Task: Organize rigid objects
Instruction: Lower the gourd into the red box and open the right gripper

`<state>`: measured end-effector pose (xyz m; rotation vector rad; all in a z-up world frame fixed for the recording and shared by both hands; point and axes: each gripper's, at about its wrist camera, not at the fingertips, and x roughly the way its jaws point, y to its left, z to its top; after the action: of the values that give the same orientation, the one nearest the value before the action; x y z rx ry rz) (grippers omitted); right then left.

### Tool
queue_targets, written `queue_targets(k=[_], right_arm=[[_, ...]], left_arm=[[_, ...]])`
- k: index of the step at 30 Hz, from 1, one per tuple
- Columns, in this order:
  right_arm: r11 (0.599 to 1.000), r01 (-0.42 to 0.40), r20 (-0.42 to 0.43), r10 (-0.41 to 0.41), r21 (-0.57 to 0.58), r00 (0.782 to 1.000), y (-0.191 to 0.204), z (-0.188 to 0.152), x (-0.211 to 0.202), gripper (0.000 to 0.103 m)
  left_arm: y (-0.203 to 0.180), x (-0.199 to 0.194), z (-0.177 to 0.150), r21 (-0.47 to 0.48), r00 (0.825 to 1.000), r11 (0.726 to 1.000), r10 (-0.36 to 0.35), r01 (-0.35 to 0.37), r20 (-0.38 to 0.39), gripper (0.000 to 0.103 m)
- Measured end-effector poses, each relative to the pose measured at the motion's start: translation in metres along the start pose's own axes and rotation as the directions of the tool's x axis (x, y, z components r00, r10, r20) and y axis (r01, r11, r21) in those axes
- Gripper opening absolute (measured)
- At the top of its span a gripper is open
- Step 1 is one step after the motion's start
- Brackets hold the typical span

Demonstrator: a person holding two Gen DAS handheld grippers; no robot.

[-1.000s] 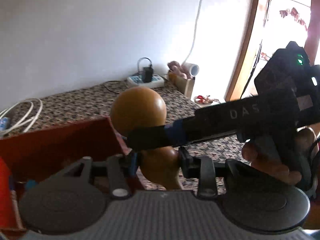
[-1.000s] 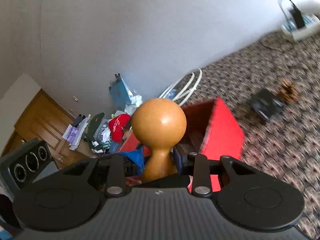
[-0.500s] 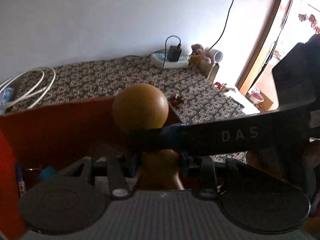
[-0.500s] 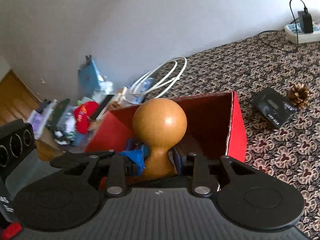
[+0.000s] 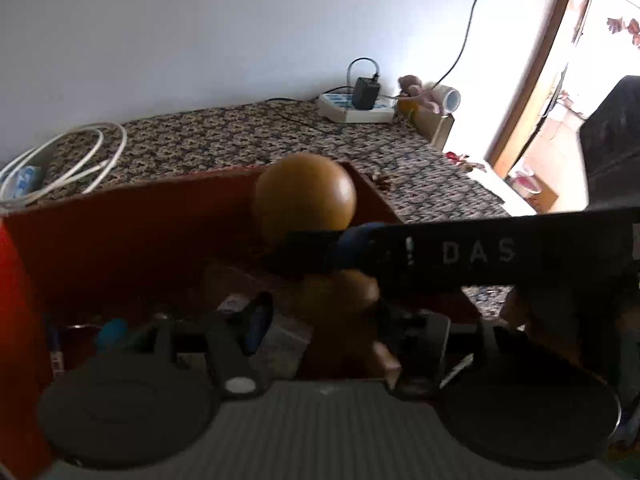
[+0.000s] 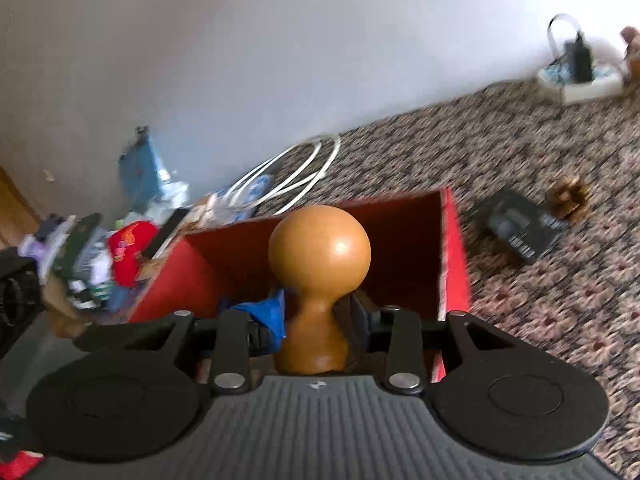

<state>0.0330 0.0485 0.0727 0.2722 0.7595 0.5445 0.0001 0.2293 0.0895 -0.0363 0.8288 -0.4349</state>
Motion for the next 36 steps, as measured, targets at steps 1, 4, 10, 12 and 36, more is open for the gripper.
queue_targets(k=[1,4,10,12,36], right_arm=[[1.0,0.019,0.011,-0.019,-0.016,1.0,0.001,0.0,0.0,0.021],[1.0,0.027,0.007,-0.027,-0.01,1.0,0.0,0.0,0.0,0.021],[0.999,0.047,0.037,-0.047,0.019,0.998,-0.004,-0.006,-0.009,0.021],[0.998,0.041,0.046,-0.043,0.047,0.998,-0.007,-0.009,-0.013,0.02],[0.995,0.078,0.113,-0.085,0.066,0.99,0.001,-0.022,-0.048,0.02]], left_arm=[[0.0,0.001,0.0,0.005,1.0,1.0,0.016,-0.016,-0.004,0.058],[0.005,-0.001,-0.003,-0.007,1.0,1.0,0.009,-0.009,-0.009,0.058],[0.006,-0.006,-0.006,-0.018,1.0,1.0,0.015,-0.015,-0.01,0.058],[0.006,-0.007,-0.007,-0.019,1.0,0.999,0.026,-0.026,-0.014,0.058],[-0.021,-0.029,-0.008,0.046,0.961,0.962,0.272,-0.27,-0.042,0.067]])
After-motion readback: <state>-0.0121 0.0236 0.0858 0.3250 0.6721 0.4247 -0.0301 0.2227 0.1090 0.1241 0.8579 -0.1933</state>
